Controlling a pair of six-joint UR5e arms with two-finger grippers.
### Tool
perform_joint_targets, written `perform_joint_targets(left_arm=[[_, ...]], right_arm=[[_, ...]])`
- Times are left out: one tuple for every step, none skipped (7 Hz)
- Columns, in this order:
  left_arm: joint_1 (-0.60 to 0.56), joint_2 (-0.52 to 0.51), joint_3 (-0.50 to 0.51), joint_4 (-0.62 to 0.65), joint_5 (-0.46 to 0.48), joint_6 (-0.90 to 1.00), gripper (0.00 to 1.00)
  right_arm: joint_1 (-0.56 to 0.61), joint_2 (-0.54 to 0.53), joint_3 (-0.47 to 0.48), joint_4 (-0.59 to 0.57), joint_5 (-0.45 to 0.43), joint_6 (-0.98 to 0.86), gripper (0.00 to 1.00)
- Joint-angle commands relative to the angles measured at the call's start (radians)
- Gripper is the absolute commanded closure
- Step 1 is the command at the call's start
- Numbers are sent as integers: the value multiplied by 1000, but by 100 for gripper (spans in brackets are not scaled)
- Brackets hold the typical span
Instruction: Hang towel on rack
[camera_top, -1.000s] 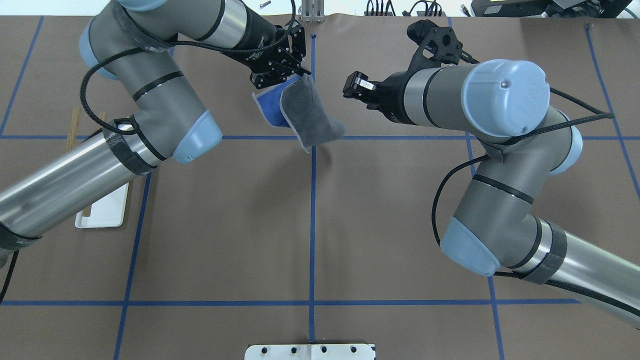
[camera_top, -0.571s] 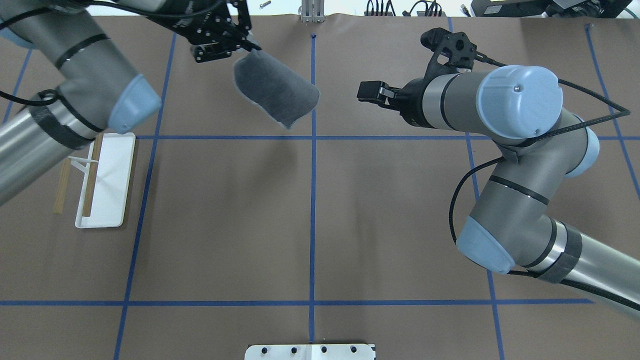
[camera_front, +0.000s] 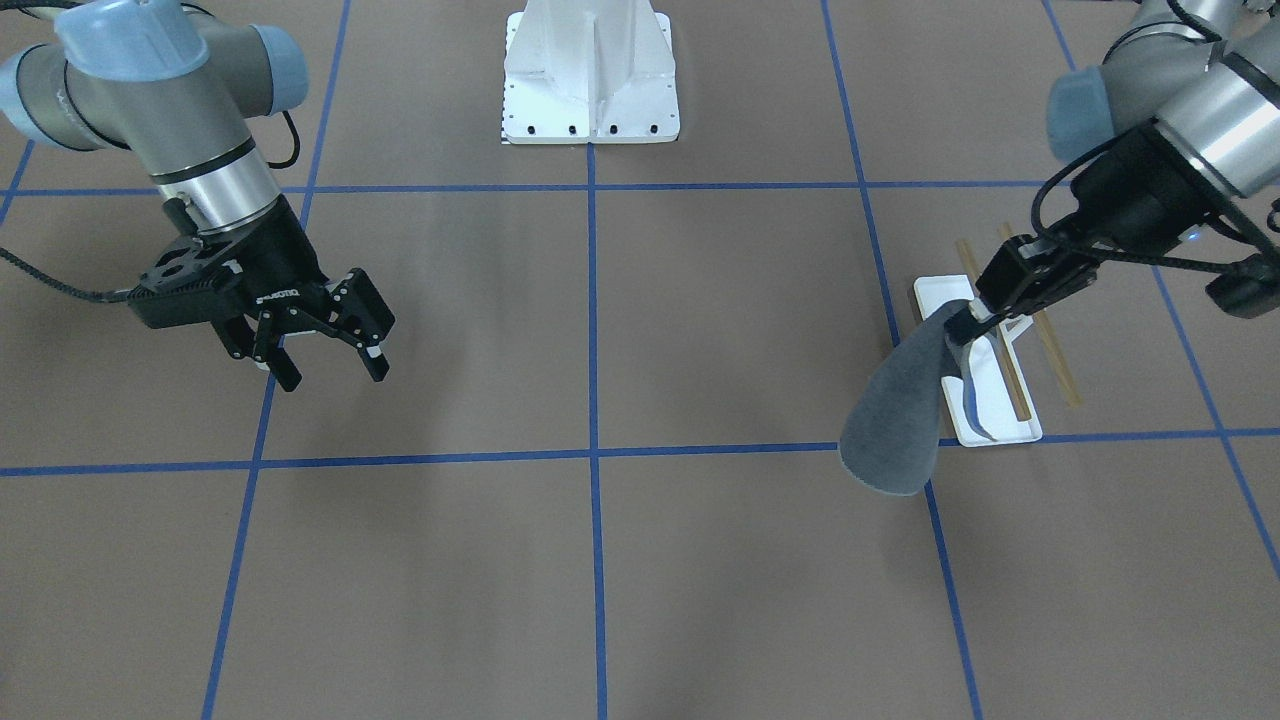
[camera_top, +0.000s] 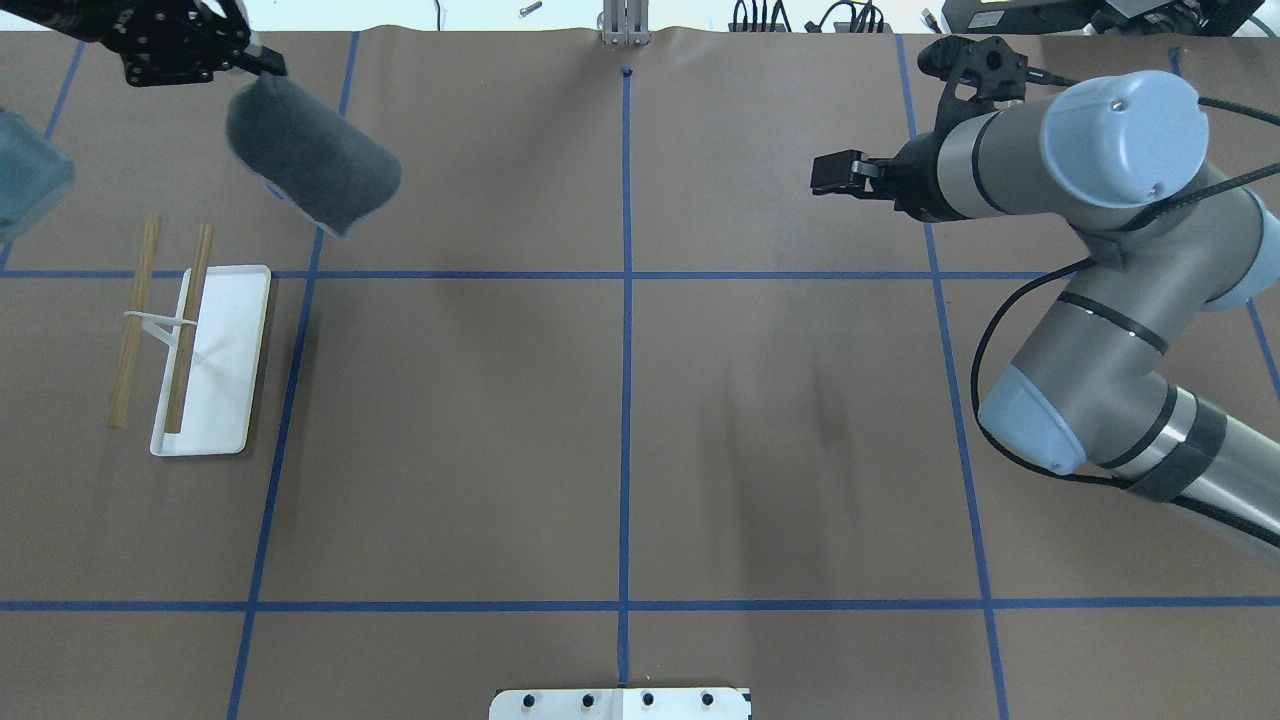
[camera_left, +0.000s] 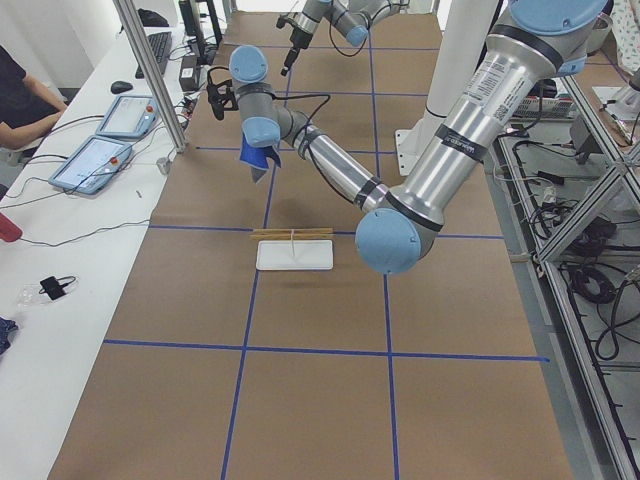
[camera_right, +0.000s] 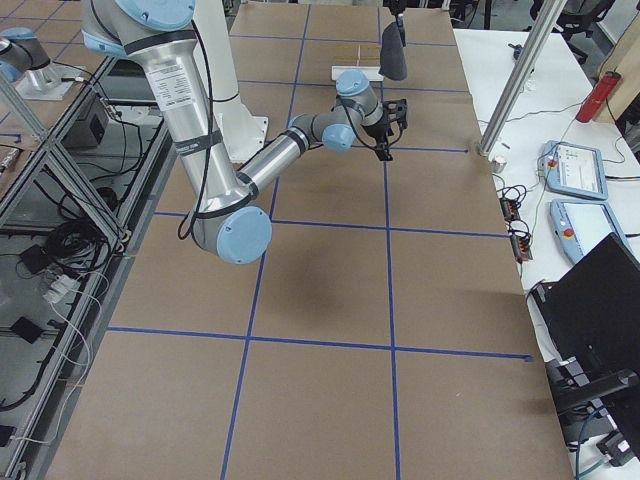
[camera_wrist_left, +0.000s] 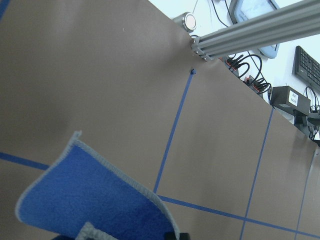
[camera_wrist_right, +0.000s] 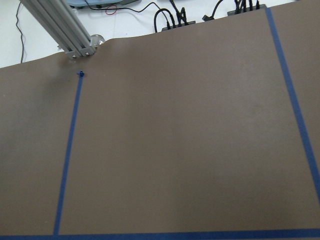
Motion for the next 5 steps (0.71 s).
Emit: perform_joint_targets(left_arm=[[-42, 139, -20, -2, 4, 196, 100], [-59, 177, -25, -2, 4, 256, 100], [-65, 231, -41, -3, 7, 300, 100], [-65, 290, -55, -5, 11, 371, 100], [-67, 359, -58, -9, 20, 460, 100]], right_arm=[[150, -54, -82, -19, 154, -256, 0], [252, -68, -110, -153, 241, -558, 0], [338, -60, -122, -332, 269, -809, 0], [384, -59, -150, -442, 269, -953, 0], [404, -63, -187, -467, 274, -1000, 0]])
